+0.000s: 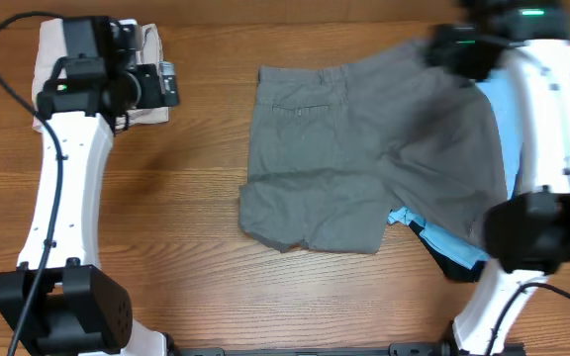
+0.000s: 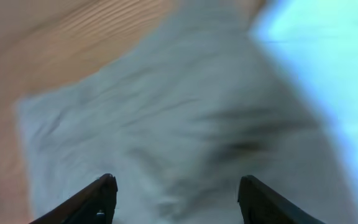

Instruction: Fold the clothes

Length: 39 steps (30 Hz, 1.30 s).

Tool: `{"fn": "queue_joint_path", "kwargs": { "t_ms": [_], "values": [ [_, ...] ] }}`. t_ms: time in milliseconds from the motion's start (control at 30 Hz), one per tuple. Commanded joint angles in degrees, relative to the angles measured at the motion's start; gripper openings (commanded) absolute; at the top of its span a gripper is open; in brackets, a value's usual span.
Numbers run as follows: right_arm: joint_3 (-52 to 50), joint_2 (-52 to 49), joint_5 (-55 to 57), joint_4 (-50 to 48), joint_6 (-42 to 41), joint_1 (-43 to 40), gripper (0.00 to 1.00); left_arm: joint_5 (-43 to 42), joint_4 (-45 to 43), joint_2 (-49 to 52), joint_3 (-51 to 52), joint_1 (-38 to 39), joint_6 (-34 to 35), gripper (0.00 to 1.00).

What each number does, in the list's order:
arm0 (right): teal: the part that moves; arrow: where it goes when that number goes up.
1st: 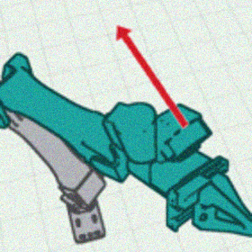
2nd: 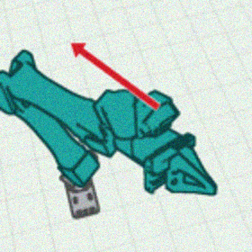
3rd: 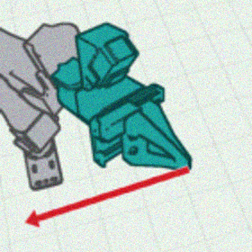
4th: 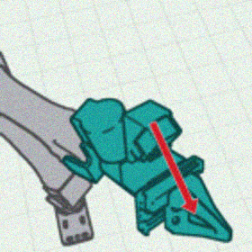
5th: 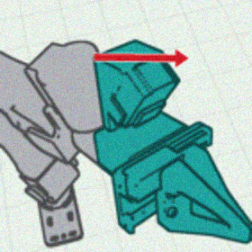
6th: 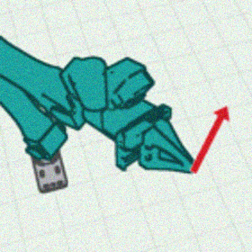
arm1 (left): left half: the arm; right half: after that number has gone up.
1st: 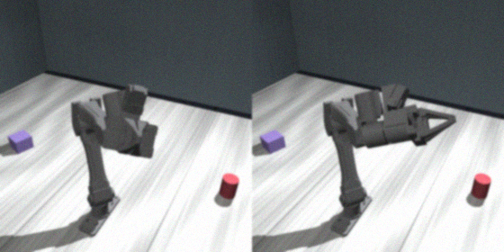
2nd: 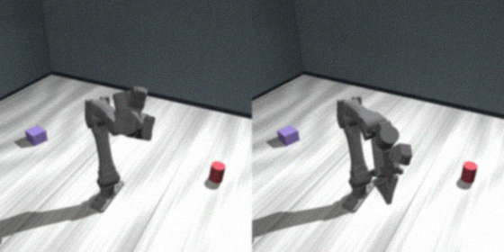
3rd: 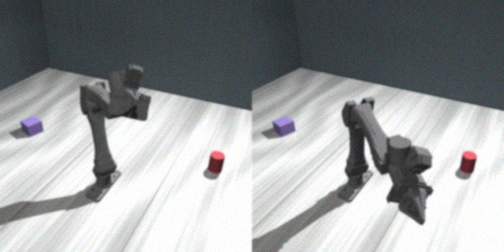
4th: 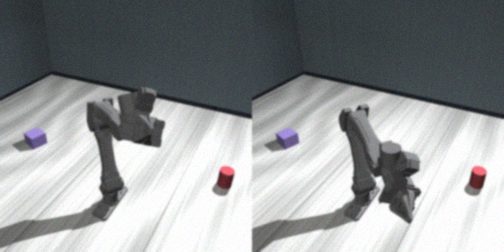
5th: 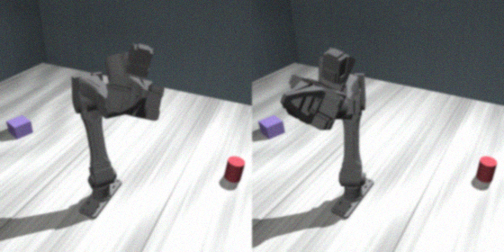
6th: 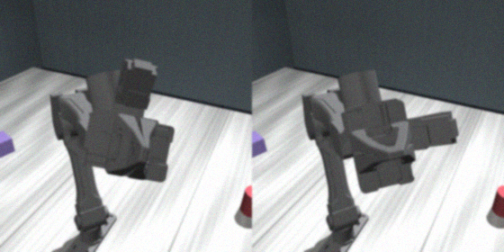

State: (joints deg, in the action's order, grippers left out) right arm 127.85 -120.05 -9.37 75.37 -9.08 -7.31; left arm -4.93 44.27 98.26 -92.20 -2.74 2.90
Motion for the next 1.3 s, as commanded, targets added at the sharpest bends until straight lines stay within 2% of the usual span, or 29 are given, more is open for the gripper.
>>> {"fn": "queue_joint_path", "kwargs": {
  "t_ms": [0,233,400,667,833,933,1267],
  "values": [
    [-1.95,-2.99,-3.34,0.22,-1.46,-7.87,0.66,-1.03,-0.72,-1.51,-1.38,2.82,0.50,1.00],
    [-7.98,-10.03,-3.37,-5.20,-1.46,-15.96,0.62,-0.85,-0.98,-0.96,-1.33,6.03,0.50,1.00],
    [-12.57,-13.20,-2.32,-8.46,-2.25,-16.44,0.61,-0.85,-0.98,-0.96,-1.33,6.32,0.52,1.00],
    [-25.51,-13.29,-0.68,-17.99,-4.04,-15.85,0.57,-0.57,-1.01,-0.96,-1.31,6.32,0.31,1.00],
    [-31.10,-13.77,8.66,-24.30,-4.55,-16.50,0.54,-0.59,-0.98,-0.92,-1.31,6.32,0.31,1.00],
    [-32.00,-13.84,12.50,-27.10,-4.66,-19.69,0.52,-0.57,-0.96,-0.92,-1.31,6.32,0.31,1.00],
    [-30.64,-13.81,12.76,-34.25,-4.46,-34.07,0.49,-0.57,-1.31,-0.87,-1.31,6.32,0.31,1.00]
  ]
}}
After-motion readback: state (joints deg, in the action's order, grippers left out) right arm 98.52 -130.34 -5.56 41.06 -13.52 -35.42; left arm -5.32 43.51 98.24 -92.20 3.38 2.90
